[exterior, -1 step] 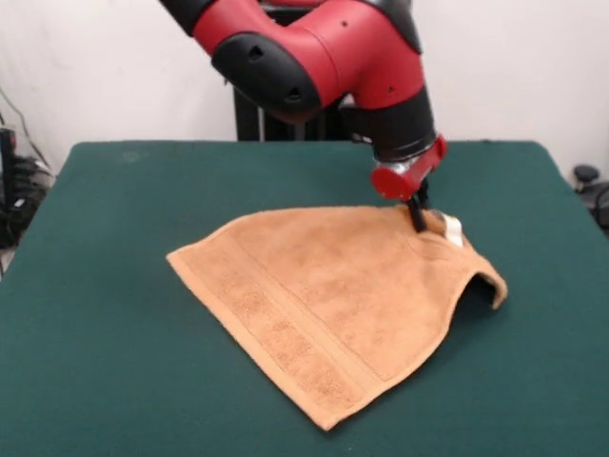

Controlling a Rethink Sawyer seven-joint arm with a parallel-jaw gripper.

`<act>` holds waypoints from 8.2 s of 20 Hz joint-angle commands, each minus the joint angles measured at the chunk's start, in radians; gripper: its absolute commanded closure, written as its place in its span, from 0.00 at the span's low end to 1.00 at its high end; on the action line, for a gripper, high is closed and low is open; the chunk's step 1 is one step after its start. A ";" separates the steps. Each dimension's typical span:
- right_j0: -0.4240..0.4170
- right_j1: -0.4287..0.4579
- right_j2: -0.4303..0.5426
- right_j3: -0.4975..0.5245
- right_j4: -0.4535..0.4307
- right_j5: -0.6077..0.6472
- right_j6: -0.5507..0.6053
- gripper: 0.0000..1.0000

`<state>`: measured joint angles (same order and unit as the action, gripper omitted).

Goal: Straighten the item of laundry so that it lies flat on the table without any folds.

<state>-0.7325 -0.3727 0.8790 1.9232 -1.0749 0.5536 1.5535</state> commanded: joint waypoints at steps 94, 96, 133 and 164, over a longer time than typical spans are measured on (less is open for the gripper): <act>-0.042 0.065 0.064 -0.028 -0.050 0.069 -0.289 0.00; -0.042 0.064 0.065 -0.029 -0.053 0.069 -0.286 0.00; -0.204 -0.113 0.257 0.089 0.231 0.325 -0.384 0.00; -0.212 -0.174 0.307 0.084 0.230 0.303 -0.471 1.00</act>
<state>-1.0346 -0.5217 1.2431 2.0622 -0.7939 0.8259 1.2065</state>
